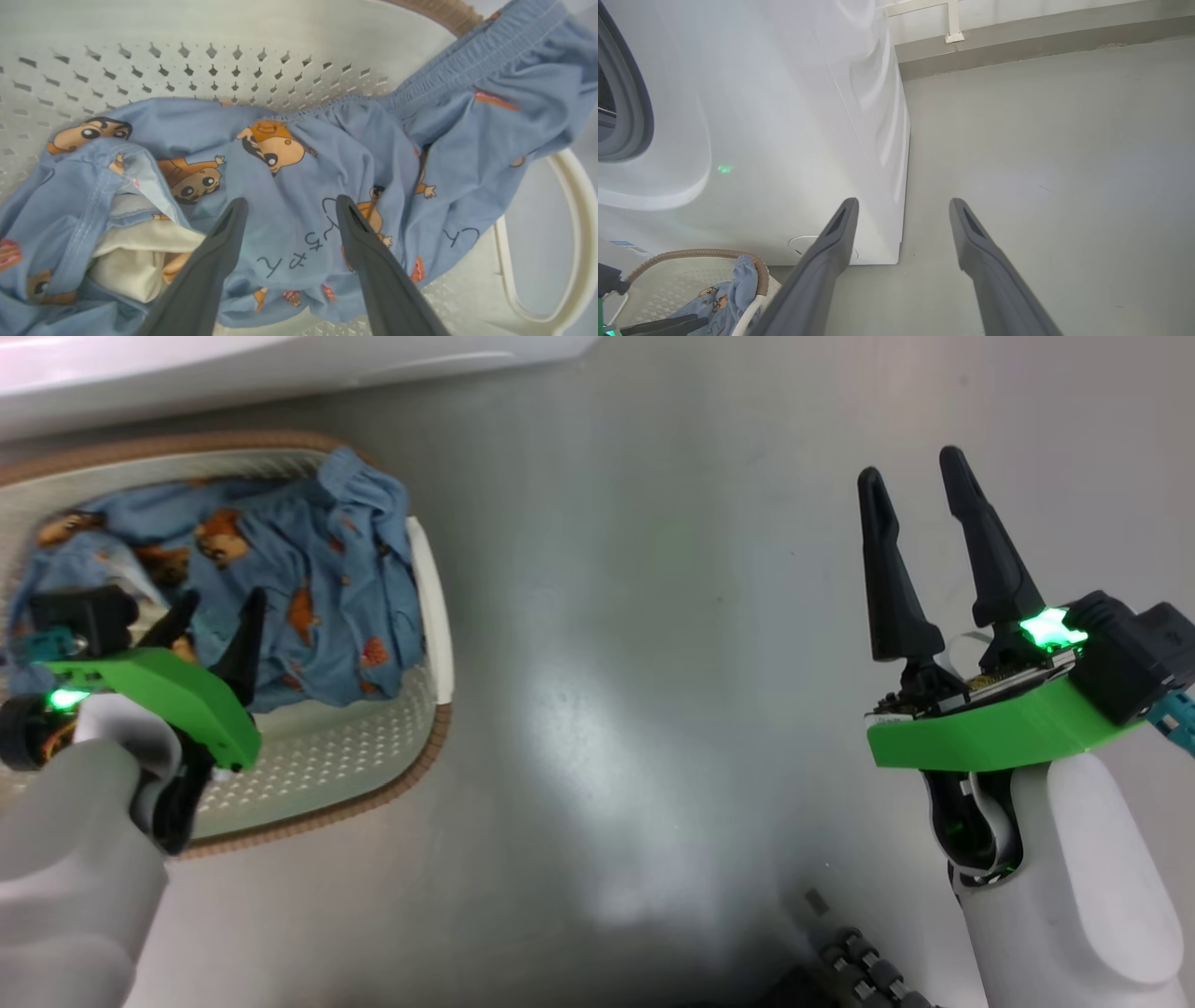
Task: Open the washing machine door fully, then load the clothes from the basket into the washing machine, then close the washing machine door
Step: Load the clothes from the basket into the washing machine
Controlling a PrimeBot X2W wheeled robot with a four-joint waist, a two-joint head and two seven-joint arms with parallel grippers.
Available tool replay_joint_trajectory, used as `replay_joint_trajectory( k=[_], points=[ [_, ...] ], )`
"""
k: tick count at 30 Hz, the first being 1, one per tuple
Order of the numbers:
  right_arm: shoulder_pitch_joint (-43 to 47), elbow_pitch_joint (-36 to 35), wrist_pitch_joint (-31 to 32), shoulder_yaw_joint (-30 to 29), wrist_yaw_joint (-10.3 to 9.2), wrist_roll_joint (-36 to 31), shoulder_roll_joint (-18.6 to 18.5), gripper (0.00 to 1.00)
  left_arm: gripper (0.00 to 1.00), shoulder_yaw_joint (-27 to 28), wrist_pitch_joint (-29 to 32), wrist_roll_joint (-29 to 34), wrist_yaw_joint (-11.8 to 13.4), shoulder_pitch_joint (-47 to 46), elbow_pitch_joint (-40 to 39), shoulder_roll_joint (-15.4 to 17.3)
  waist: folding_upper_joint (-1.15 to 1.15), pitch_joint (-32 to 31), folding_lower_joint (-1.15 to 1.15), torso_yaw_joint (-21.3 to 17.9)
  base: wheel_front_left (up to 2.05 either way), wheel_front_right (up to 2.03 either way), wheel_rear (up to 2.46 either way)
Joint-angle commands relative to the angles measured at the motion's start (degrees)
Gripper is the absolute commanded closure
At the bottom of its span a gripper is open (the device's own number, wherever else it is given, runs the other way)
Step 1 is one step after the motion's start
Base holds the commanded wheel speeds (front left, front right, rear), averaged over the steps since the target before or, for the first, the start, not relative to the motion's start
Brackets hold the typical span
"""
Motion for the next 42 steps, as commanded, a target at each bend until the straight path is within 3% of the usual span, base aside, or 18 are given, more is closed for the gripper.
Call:
replay_joint_trajectory(
  k=[1, 10, 18, 19, 20, 21, 22, 34, 42],
  points=[
    [0.7, -1.6, -0.3, 1.4, 0.52, -0.2, 0.6, 0.00, 0.00, 0.6, 0.3, -1.3, -0.2, -0.2, 0.2, 2.4, 0.00, 2.1, 0.00, -2.0, 0.00, 0.00, 0.00],
    [0.4, -2.5, -0.3, 1.9, 0.52, 1.1, 0.7, 0.00, 0.00, -6.1, 5.0, -5.0, -0.2, -4.6, 3.8, 6.3, 0.00, 5.0, 0.00, -4.4, 0.00, 0.00, 0.00],
    [0.7, -3.1, -0.3, 2.2, 0.52, 1.7, 0.7, 0.00, 0.00, -11.5, 9.2, -9.1, -0.2, -7.7, 4.2, 7.7, 0.00, 6.6, 0.00, -5.3, 0.00, 0.00, 0.00],
    [0.7, -3.1, -0.3, 2.2, 0.52, 1.7, 0.7, 0.00, 0.05, -12.0, 9.1, -9.4, -0.2, -8.0, 4.4, 7.6, 0.00, 6.7, 0.00, -5.3, 0.00, 0.00, 0.00],
    [0.7, -3.1, -0.3, 2.2, 0.52, 1.7, 0.7, 0.00, 0.83, -12.6, 9.0, -9.6, -0.2, -8.2, 4.5, 7.5, 0.00, 6.7, 0.00, -5.3, 0.00, 0.00, 0.00],
    [0.7, -3.1, -0.3, 2.2, 0.52, 1.7, 0.7, 0.00, 0.83, -12.6, 9.0, -9.6, -0.2, -8.2, 4.5, 7.5, 0.00, 6.7, 0.00, -5.3, 0.00, 0.00, 0.00],
    [0.7, -3.1, -0.3, 2.2, 0.52, 1.7, 0.7, 0.00, 1.00, -13.2, 9.1, -9.7, -0.2, -8.4, 4.6, 7.4, 0.00, 6.7, 0.00, -5.3, 0.00, 0.00, 0.00],
    [0.0, -2.6, -0.3, 2.4, 0.52, 2.9, 0.7, 0.00, 1.00, -17.0, 2.9, -13.7, -0.2, -7.5, 5.7, 6.8, 0.00, 3.6, 0.00, -4.3, 0.00, 0.00, 0.00],
    [-0.1, -1.7, -0.3, 2.8, 0.52, 3.1, 0.7, 0.00, 1.00, -18.5, -5.0, -16.3, -0.2, -3.8, 3.0, 7.2, 0.00, -1.7, 0.00, -3.2, 0.00, 0.00, 0.00]
  ],
)
